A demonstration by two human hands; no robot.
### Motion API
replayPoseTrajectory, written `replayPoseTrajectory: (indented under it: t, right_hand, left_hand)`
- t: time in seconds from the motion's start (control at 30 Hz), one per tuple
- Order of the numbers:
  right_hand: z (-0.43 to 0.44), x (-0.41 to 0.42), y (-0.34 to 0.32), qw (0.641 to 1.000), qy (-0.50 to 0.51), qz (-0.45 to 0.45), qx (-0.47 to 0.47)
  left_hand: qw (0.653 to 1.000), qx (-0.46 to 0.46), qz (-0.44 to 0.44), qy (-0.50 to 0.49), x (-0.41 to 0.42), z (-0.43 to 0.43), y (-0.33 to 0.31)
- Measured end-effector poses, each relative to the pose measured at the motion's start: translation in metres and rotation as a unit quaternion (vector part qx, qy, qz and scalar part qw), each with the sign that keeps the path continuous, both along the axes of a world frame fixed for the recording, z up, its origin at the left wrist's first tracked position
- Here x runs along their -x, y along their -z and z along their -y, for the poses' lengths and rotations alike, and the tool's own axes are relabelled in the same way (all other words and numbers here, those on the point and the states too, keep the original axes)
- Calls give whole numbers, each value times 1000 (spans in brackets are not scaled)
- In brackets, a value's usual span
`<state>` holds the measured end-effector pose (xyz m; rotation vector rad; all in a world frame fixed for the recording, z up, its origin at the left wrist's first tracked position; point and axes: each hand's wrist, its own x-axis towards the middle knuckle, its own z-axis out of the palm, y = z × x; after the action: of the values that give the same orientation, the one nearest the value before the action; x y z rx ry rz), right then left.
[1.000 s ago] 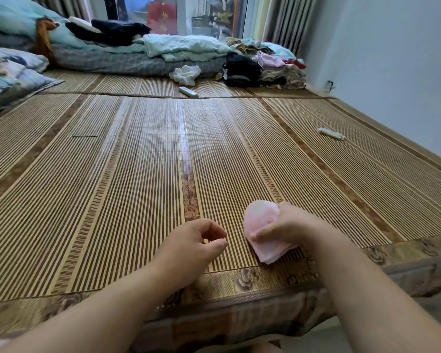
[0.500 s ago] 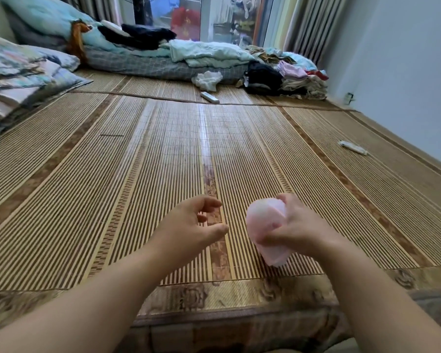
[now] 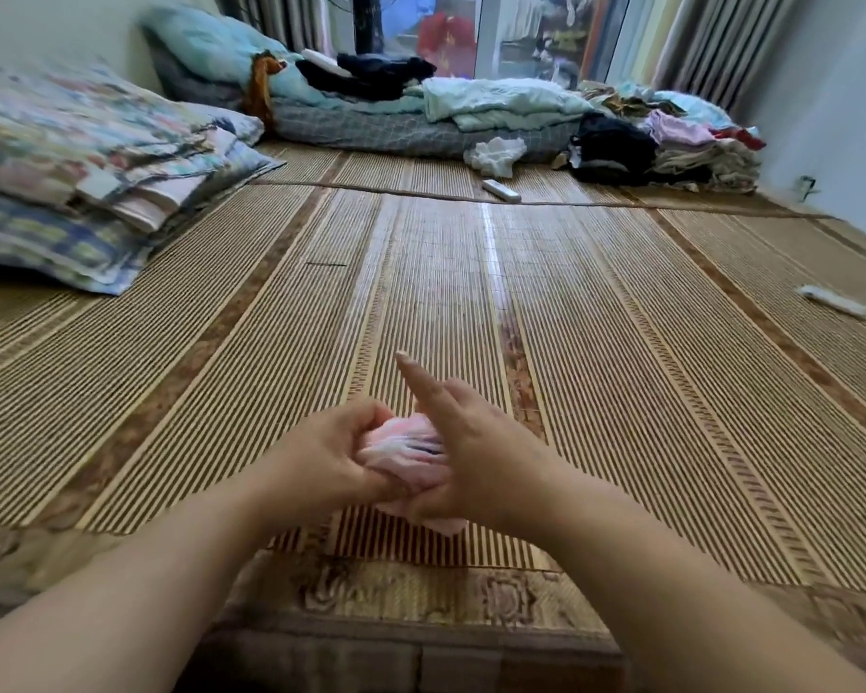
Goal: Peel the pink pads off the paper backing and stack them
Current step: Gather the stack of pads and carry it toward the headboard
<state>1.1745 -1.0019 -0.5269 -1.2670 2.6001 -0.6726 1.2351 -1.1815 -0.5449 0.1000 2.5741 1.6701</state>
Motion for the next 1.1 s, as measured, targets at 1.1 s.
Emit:
replayPoseTrajectory:
  t: [1.1]
  right_hand:
    - [-9,3,12,961,74,205,170]
  left_hand:
    - [994,-102,-15,-32,-3,12,10]
